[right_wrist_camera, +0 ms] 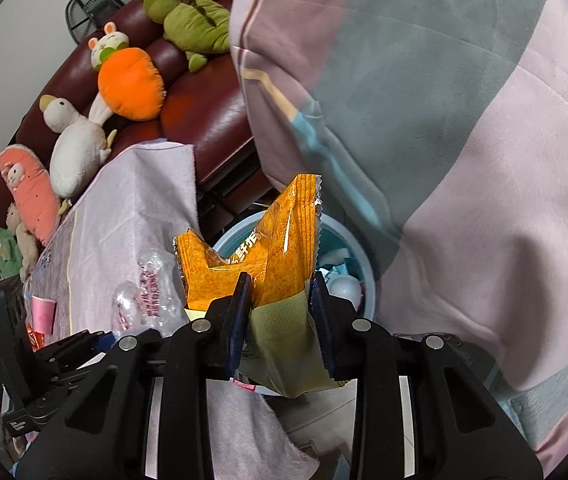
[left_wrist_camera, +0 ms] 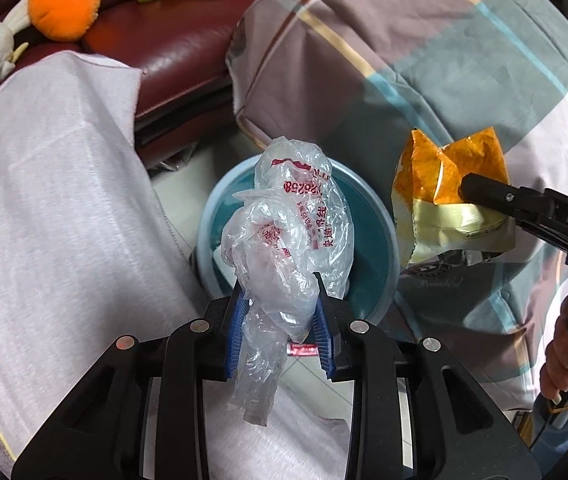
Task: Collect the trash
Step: 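Carry the plastic bag and snack bag over the teal bin and open both tools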
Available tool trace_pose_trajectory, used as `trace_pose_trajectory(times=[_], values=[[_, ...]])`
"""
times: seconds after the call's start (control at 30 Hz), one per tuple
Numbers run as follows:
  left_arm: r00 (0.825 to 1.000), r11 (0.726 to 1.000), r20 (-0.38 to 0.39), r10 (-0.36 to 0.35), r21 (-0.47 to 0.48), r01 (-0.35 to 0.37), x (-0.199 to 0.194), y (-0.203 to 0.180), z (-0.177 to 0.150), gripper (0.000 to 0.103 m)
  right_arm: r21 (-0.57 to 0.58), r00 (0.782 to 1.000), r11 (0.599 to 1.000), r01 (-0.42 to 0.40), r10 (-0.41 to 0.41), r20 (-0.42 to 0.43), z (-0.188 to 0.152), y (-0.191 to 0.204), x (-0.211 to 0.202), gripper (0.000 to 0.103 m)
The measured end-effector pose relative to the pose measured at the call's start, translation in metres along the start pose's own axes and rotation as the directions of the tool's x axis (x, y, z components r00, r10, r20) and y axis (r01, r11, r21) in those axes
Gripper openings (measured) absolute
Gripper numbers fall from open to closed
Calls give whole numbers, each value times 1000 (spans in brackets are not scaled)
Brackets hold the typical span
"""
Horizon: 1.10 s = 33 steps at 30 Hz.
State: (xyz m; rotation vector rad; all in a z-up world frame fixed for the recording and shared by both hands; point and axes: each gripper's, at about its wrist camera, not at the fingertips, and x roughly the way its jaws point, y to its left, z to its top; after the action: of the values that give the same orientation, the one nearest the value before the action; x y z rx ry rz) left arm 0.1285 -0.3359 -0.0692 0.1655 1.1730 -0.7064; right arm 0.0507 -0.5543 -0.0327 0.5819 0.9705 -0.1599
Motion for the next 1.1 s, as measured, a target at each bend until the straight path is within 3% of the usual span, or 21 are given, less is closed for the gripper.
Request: trace_pose_trajectory(times=[0.13,0.2,0.27,0.93,1.03,1.07,1.1], values=[[1000,1000,3,4,-8,-4,10,0,6,48,4,1000,1000,8,-8,-8,2,-8,2,31],[1000,1000,8,0,-13,0,13,-1,9,68,6,1000,1000,14,-14,-10,4,-10,3,31],[1000,1000,18,-3,-12,3,14,-2,11,77,7,1000,1000,18,-18,-12,6,-12,4,31],[999,998,15,49,-51,-49,0,25,-8,88,-40,997,999,18,-21,-77,10,9,37,35],[998,997,14,54,-61,-53,-3,32,-11,88,-50,996,999,15,-19,-89,10,17,44,53],[998,996,14,58,-65,-57,-4,34,-12,88,-52,995,999,15,-20,-93,10,19,46,66],[998,996,15,59,-67,-58,-5,36,-13,88,-56,995,998,20,-25,-93,10,22,47,69]])
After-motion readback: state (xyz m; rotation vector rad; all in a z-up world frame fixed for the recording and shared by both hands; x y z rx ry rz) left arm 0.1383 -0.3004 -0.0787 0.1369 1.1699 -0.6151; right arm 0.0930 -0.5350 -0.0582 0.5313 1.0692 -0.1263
